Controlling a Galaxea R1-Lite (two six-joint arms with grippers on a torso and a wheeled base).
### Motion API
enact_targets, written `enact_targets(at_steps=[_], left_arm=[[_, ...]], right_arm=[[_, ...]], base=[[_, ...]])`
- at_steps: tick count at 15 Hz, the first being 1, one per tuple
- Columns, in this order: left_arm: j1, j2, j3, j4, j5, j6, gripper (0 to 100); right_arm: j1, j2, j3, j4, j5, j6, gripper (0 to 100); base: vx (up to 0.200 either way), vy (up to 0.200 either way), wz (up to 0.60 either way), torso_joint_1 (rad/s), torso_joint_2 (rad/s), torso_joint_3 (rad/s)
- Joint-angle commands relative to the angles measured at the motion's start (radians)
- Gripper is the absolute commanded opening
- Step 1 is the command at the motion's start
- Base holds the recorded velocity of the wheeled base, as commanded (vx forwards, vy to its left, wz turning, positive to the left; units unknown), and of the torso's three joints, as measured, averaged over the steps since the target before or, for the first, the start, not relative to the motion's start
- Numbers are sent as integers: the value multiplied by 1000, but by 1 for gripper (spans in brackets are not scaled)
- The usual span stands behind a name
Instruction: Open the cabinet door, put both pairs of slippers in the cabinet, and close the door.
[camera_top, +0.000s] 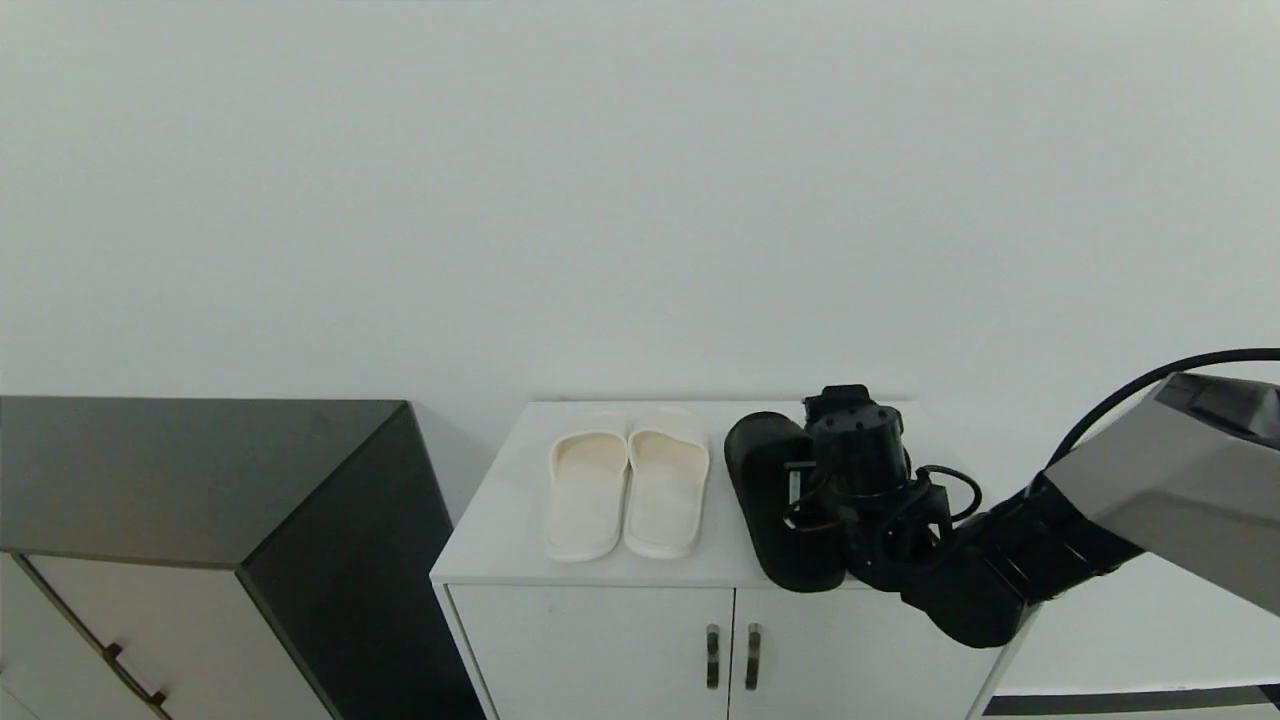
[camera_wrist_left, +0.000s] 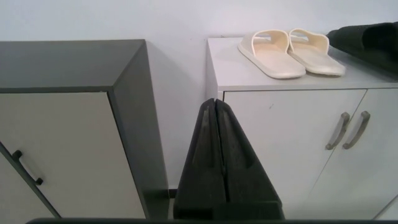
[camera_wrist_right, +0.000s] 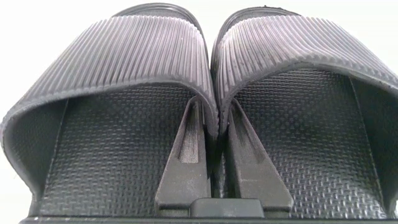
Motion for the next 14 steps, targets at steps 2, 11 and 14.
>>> enact_targets(at_steps=[2, 11, 14], left_arm=[[0, 1, 0, 0, 0, -1, 0], [0, 1, 0, 0, -2, -1, 0], [0, 1, 0, 0, 0, 0, 0]], right_arm=[[81, -244, 269, -70, 158, -43, 0], [183, -531, 488, -51, 400, -38, 0], [183, -531, 518, -53, 408, -38, 0]], base=[[0, 0, 0, 0, 0, 0], [0, 0, 0, 0, 0, 0], [0, 0, 0, 0, 0, 0]])
